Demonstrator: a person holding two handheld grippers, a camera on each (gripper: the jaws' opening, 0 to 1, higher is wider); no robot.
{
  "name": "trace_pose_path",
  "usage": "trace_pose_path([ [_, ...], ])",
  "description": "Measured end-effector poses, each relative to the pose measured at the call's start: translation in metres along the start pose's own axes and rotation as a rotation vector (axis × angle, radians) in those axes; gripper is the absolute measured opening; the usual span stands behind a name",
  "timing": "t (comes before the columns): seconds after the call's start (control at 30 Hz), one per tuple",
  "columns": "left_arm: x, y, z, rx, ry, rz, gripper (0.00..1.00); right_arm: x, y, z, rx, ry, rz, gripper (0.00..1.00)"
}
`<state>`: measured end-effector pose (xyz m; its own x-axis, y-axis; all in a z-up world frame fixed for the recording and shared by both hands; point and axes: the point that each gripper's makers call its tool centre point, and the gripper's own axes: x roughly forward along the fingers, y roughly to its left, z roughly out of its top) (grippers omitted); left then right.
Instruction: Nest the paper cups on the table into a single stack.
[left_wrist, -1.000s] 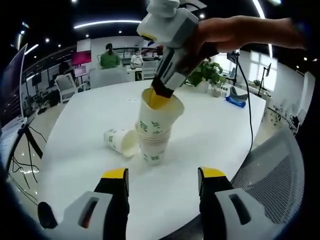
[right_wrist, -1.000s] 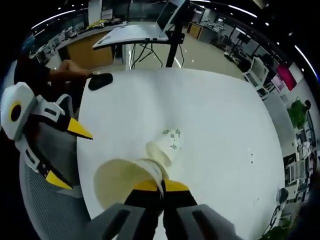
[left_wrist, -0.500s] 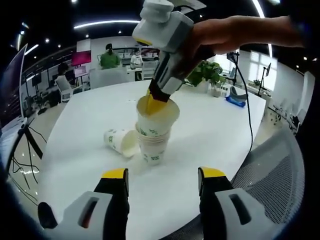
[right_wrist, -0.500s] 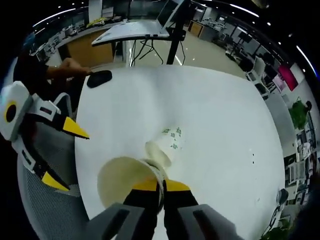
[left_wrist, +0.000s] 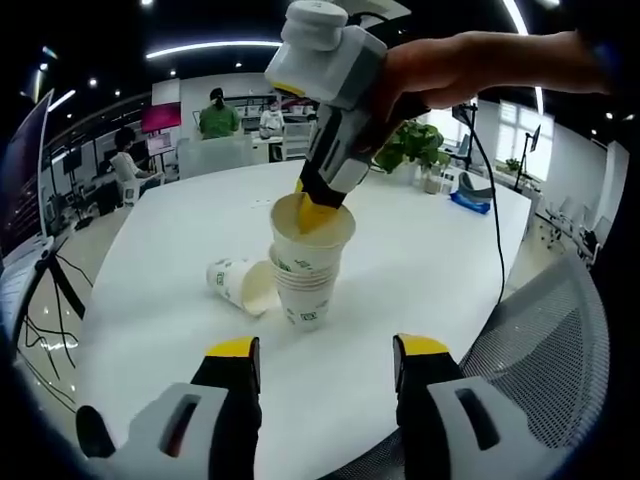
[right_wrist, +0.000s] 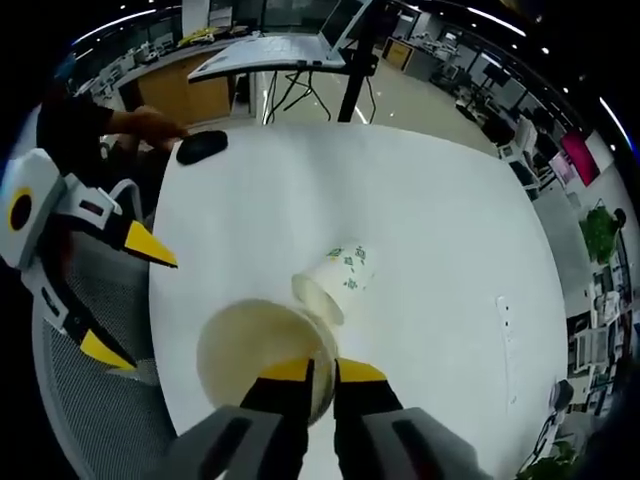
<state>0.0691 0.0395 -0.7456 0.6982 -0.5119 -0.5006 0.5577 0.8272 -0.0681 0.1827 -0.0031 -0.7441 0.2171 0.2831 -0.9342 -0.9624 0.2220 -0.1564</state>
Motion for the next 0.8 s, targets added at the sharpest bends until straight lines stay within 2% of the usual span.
trace_pose_path([
  [0.2,0.001,0.0,-0.001,0.007,0.003,-0.002,0.51,0.003,-0.005,0.0,0.018,-0.004,-0.011,0.09],
  [0.63,0.0,0.0,0.0,0.0,0.003,0.001,0.51,0.009,-0.003,-0.007,0.047,0.004,0.002,0.13],
  [0.77,0.0,0.0,-0.001,0.0,0.004,0.0,0.51,0.019,0.003,-0.014,0.103,0.023,0.041,0.21],
  [0.8,0.0,0.0,-0.001,0.0,0.005,-0.001,0.51,0.023,0.007,-0.016,0.15,0.027,0.061,0.23],
])
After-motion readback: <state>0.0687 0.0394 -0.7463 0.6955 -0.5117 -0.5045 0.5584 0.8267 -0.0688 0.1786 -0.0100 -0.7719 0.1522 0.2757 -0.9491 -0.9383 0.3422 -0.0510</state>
